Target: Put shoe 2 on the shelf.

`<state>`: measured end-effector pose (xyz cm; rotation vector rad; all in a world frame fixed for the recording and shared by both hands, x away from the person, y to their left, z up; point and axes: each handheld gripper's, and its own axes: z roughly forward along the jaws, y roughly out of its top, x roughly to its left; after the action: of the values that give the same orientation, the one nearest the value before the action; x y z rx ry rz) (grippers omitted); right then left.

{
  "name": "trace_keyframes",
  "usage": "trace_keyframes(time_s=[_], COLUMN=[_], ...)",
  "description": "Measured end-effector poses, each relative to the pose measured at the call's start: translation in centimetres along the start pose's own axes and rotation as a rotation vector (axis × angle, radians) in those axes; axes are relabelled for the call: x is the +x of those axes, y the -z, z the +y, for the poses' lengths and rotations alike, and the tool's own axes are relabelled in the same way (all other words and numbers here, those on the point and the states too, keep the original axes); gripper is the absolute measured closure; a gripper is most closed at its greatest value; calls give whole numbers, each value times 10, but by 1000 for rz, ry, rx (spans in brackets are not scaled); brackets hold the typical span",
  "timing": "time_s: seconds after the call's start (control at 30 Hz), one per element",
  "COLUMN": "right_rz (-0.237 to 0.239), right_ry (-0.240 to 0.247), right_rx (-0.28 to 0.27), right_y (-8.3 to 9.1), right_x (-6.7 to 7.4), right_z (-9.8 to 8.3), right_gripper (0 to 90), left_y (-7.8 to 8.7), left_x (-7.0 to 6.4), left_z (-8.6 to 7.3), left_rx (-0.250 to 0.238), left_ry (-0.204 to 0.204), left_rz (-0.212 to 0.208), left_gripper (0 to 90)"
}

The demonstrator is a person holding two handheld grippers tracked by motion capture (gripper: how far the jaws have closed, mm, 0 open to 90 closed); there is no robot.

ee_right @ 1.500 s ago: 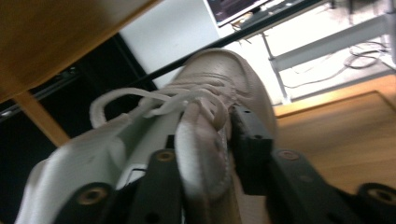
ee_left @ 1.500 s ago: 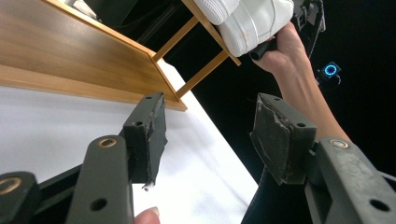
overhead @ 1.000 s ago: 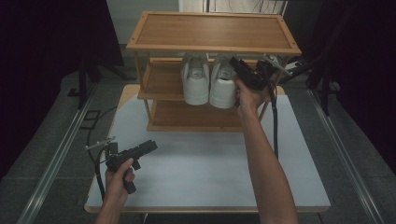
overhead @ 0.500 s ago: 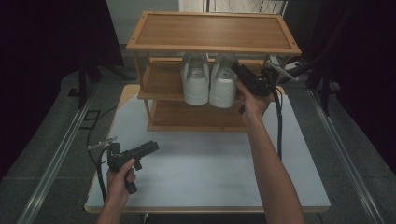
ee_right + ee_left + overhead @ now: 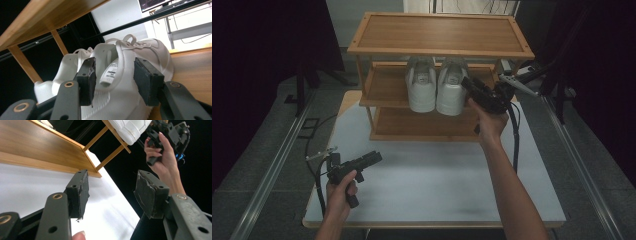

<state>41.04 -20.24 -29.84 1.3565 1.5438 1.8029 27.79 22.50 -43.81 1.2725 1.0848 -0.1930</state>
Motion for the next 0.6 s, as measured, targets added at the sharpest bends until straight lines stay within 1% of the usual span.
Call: trace_keyframes(time_s=[0.1,0.2,0.27,0.3,0.43,0.6], right_rz=[8,21,20,19,31,52], right_ry=[30,42,77,86,106,108], right_rx=[7,10,22,21,36,46], right_y=[12,23,31,34,50,71], right_x=[-1,-1,-1,0,-2,-8], right_z=[-1,-4,-8,-9,-20,-38], right_gripper=[520,516,513,513,507,502], left_y=[1,0,-1,-2,-3,-3], left_x=[1,1,1,1,0,0], left_z=[0,0,0,-1,-2,-2], left_rx=[-4,-1,2,5,9,10], left_ry=[4,0,-2,2,3,2], left_rz=[2,4,10,8,8,11], left_gripper=[438,438,438,438,438,438])
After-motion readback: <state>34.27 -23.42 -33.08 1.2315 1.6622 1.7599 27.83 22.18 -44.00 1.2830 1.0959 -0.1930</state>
